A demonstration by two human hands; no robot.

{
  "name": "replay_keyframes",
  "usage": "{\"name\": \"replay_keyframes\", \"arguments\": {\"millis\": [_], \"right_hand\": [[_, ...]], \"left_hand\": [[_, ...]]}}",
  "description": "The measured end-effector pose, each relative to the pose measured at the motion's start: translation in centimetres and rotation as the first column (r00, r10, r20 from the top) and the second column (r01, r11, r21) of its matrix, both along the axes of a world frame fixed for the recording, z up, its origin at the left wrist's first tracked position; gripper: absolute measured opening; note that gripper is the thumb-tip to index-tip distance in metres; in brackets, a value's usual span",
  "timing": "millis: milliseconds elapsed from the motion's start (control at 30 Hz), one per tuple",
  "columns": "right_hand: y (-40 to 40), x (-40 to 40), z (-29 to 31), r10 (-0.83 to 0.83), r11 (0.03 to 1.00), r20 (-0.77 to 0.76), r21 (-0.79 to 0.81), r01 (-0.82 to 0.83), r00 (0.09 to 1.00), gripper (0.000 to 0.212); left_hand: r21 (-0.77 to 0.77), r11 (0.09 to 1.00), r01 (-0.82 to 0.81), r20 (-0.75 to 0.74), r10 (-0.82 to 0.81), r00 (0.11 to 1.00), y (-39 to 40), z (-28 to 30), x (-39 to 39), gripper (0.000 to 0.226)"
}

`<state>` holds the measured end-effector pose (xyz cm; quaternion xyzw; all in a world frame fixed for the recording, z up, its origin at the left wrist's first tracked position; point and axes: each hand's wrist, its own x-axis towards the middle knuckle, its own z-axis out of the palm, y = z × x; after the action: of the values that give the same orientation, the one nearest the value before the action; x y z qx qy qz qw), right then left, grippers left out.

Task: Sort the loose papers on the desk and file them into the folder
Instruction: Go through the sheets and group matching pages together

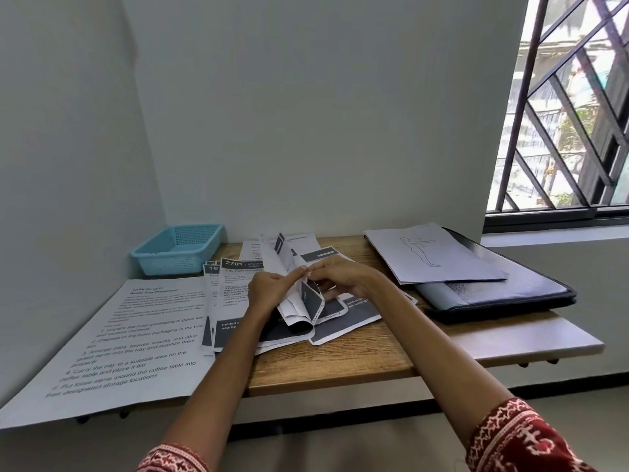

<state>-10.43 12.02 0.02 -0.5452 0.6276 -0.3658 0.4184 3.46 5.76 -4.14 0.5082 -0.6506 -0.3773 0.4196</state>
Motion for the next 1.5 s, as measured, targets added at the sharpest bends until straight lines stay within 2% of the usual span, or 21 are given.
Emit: {"name": "replay_keyframes", "arguments": {"millis": [100,200,300,433,567,633,700,800,900,1000,1067,1233,1367,1433,1500], "right_hand": [[-0.3,0.3,0.0,-0.037,0.999,-0.049,0.002,0.037,0.998,0.022],[-0.5,0.7,-0.1,-0.068,0.997,-0.156,0.016,0.071,0.985,0.031],[-0.7,0.5,-0.3,-0.169,0.986,-0.213,-0.033,0.166,0.962,0.033],[0.1,-0.6,0.9,-0.229,0.973,-0.186,-0.084,0.217,0.955,0.033],[0.2,-3.2,2.3,-0.338,0.938,-0.254,-0.175,0.301,0.906,0.032],[0.1,-4.8,2.8,-0.483,0.868,-0.272,-0.271,0.416,0.832,0.042],[0.7,-6.1,3.5,-0.644,0.757,-0.304,-0.390,0.525,0.702,0.047],[2.1,-7.3,5.1,-0.802,0.553,-0.188,-0.593,0.586,0.567,0.043],[2.8,-8.0,6.7,-0.864,0.389,-0.074,-0.725,0.568,0.498,0.038],[3.4,-8.3,8.0,-0.882,0.291,-0.004,-0.792,0.537,0.472,0.036],[3.8,-8.0,8.5,-0.863,0.314,-0.011,-0.795,0.520,0.505,0.037],[2.6,-5.6,6.8,-0.763,0.546,-0.239,-0.736,0.401,0.600,0.040],[0.7,-3.3,4.0,-0.645,0.684,-0.284,-0.629,0.371,0.709,0.042],[0.0,-2.2,2.8,-0.558,0.763,-0.273,-0.540,0.356,0.783,0.044],[-0.6,-1.2,1.9,-0.461,0.832,-0.191,-0.432,0.347,0.867,0.040]], "left_hand": [[-0.010,1.000,0.009,0.023,-0.009,1.000,0.2,0.1,-0.1,0.057],[-0.022,0.999,0.028,0.023,-0.027,0.999,0.2,0.0,-0.1,0.033],[-0.017,1.000,0.017,-0.008,-0.017,1.000,0.5,0.1,0.2,0.010],[-0.033,0.999,0.007,-0.011,-0.007,1.000,0.4,0.4,0.6,0.012],[-0.080,0.997,-0.005,-0.003,0.004,1.000,0.0,1.9,0.2,0.011],[-0.129,0.991,-0.020,0.025,0.023,0.999,-0.2,2.7,-0.1,0.009],[-0.173,0.985,-0.008,0.073,0.021,0.997,-0.2,3.3,-0.5,0.020],[-0.165,0.986,0.001,0.117,0.019,0.993,0.0,3.6,-1.2,0.043],[-0.113,0.993,-0.019,0.061,0.026,0.998,0.2,3.0,-1.4,0.052],[-0.110,0.993,-0.031,0.031,0.034,0.999,0.4,2.7,-0.9,0.053],[-0.113,0.993,-0.036,0.024,0.039,0.999,0.5,3.0,-0.5,0.052],[-0.176,0.982,-0.065,0.039,0.073,0.997,0.6,4.5,0.4,0.055],[-0.246,0.968,-0.039,0.151,0.078,0.985,1.1,5.7,0.6,0.053],[-0.255,0.966,0.041,0.138,-0.006,0.990,1.5,5.8,0.5,0.051],[-0.209,0.963,0.172,0.025,-0.170,0.985,1.9,5.6,0.4,0.050]]}}
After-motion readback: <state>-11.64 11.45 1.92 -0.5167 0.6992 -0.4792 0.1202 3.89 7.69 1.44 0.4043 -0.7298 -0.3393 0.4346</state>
